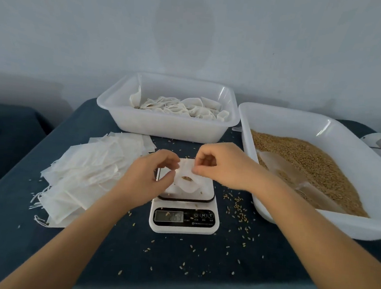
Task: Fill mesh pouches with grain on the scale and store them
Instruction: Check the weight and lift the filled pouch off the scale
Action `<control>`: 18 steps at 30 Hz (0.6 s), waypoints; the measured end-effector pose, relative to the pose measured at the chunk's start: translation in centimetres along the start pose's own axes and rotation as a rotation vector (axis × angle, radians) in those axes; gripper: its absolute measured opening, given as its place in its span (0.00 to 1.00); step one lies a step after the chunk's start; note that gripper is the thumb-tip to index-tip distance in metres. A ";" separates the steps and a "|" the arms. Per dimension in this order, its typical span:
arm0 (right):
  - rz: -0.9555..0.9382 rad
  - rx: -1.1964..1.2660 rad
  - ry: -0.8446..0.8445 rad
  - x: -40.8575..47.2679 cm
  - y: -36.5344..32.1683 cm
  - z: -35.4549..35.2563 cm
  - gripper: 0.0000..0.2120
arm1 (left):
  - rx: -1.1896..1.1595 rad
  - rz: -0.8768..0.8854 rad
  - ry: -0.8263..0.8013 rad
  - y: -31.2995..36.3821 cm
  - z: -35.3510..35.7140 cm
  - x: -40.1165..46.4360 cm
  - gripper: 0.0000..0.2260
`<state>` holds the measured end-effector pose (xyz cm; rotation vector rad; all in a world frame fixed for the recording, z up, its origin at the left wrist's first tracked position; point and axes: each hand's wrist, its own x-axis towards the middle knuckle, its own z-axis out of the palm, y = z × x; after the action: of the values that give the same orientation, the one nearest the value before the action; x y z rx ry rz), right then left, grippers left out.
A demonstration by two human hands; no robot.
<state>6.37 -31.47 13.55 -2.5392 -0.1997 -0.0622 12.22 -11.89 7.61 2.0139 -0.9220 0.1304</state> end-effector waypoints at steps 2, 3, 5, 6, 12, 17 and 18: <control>-0.028 0.167 0.252 -2.2 -0.4 1.7 0.08 | -0.069 -0.039 0.147 -0.3 0.0 -0.9 0.16; -0.045 0.249 0.334 -3.5 -0.4 2.8 0.10 | -0.108 -0.077 0.222 -0.6 0.1 -1.4 0.15; -0.048 0.368 0.401 -6.0 0.1 5.4 0.15 | -0.181 -0.173 0.341 -1.4 0.5 -2.7 0.13; -0.012 0.418 0.412 -7.0 0.8 6.6 0.16 | -0.206 -0.221 0.380 -1.8 0.8 -3.3 0.11; 0.388 0.431 0.548 -6.7 4.1 9.2 0.18 | -0.297 -0.426 0.421 -3.1 1.5 -4.1 0.09; 0.450 0.387 0.547 -6.1 5.3 9.5 0.16 | -0.251 -0.451 0.376 -3.4 1.6 -4.4 0.11; 0.443 0.385 0.550 -6.2 5.3 9.6 0.15 | -0.241 -0.452 0.357 -3.4 1.7 -4.4 0.10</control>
<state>1.13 -31.25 2.12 -2.0367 0.5146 -0.4887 10.85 -9.58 2.45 1.8438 -0.2359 0.1153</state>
